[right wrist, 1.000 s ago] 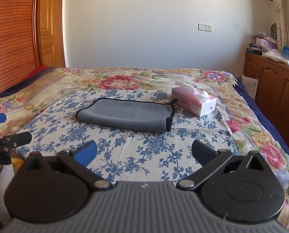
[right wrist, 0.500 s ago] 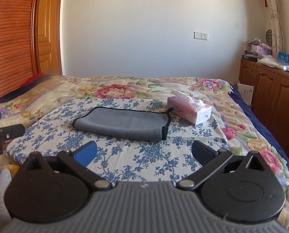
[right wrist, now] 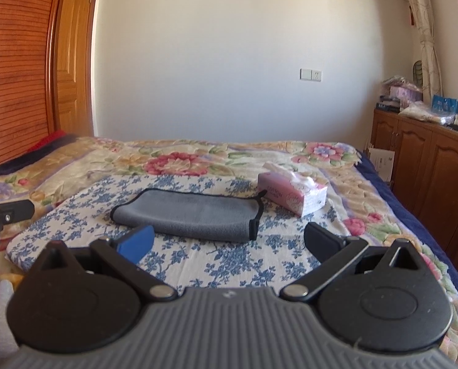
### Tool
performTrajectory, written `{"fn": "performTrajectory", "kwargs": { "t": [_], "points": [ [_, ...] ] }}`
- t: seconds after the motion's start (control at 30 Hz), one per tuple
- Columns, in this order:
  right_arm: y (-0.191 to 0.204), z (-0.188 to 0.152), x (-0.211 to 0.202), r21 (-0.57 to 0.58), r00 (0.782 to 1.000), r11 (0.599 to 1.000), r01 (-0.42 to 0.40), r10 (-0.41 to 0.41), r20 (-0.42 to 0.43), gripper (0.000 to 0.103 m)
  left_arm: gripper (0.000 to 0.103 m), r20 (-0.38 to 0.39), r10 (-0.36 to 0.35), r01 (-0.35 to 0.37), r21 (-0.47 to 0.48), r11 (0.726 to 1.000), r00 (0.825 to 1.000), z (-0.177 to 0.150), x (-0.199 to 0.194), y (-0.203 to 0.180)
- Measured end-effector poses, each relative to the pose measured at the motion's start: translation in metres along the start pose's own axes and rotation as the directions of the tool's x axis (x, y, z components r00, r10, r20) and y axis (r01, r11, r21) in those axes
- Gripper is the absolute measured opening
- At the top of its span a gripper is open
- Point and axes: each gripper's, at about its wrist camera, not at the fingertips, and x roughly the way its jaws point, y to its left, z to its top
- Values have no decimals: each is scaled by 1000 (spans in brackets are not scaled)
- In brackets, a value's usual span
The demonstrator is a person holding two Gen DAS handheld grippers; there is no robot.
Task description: Fold towel
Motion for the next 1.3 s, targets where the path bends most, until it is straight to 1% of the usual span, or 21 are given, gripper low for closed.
{"fn": "performTrajectory", "kwargs": {
  "t": [0.17, 0.3, 1.3],
  "points": [
    [0, 1, -3, -5, 999, 1000, 18, -18, 31, 103, 103, 26, 7, -7, 10, 1000, 1000, -1, -2, 0],
    [0, 2, -2, -4, 999, 1000, 24, -24, 38, 103, 103, 38, 7, -8, 20, 1000, 999, -2, -4, -2],
    [0, 1, -3, -3, 999, 999, 32, -32, 44, 103, 103, 22, 10, -11, 24, 1000, 1000, -5, -1, 0]
  ]
}}
